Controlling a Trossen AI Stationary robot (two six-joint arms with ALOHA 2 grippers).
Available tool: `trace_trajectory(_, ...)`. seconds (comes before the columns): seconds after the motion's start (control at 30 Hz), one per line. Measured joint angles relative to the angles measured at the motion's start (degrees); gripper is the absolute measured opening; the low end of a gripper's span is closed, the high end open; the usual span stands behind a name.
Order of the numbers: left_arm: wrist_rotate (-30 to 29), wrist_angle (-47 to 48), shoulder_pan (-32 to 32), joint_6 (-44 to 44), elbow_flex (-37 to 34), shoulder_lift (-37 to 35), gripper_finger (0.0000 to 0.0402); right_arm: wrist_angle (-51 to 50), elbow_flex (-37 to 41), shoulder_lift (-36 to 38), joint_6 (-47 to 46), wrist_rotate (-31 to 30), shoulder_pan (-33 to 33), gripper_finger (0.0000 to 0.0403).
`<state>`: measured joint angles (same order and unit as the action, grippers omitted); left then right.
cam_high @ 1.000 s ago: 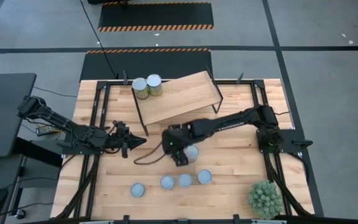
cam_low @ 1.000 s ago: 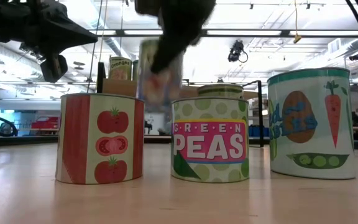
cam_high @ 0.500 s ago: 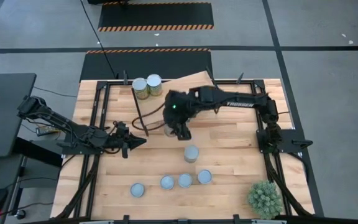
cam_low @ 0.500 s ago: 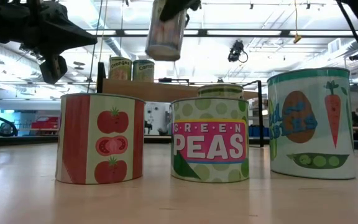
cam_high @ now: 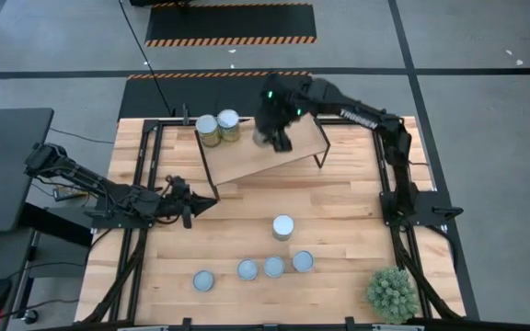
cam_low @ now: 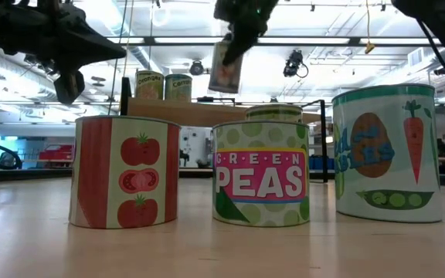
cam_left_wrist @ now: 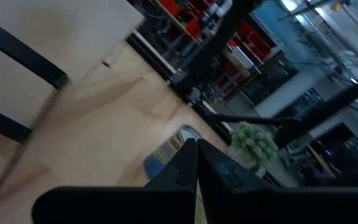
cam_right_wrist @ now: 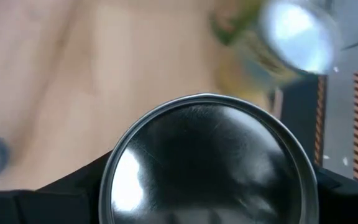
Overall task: Pick and place cans onto a shelf
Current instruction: Put the canned peaches on the shelf
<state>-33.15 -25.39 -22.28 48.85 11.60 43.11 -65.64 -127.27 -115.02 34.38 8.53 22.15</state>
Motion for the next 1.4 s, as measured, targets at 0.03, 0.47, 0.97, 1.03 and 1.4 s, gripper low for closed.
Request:
trace_trajectory(0.03,-1.00,0.00,0.00,0.01,0.00,0.00,0.0016,1.66,0.10,0.00,-1.04,1.85,1.67,0.0313)
trace_trajectory(0.47,-2.67,-5.44,-0.01,-0.89,0.00,0.00,0.0016,7.27,0.29,-1.16,-5.36,10.35,10.13,0.0313)
trace_trajectory(0.97,-2.64,-7.88,-0.09,-5.99,0.04,0.00,0.0016,9.37,7.07,-1.25,-3.51,5.87,9.27,0.0313)
trace_trajectory(1.03,-2.62,-7.85,-0.09,-6.00,0.04,0.00,0.0016,9.31,7.70,-1.25,-3.58,5.22,9.42,0.0313)
trace_trajectory(1.4,-2.58,-7.89,-0.09,-5.98,0.04,0.00,0.0016,9.45,7.97,-1.25,-4.15,4.55,9.44,0.0345)
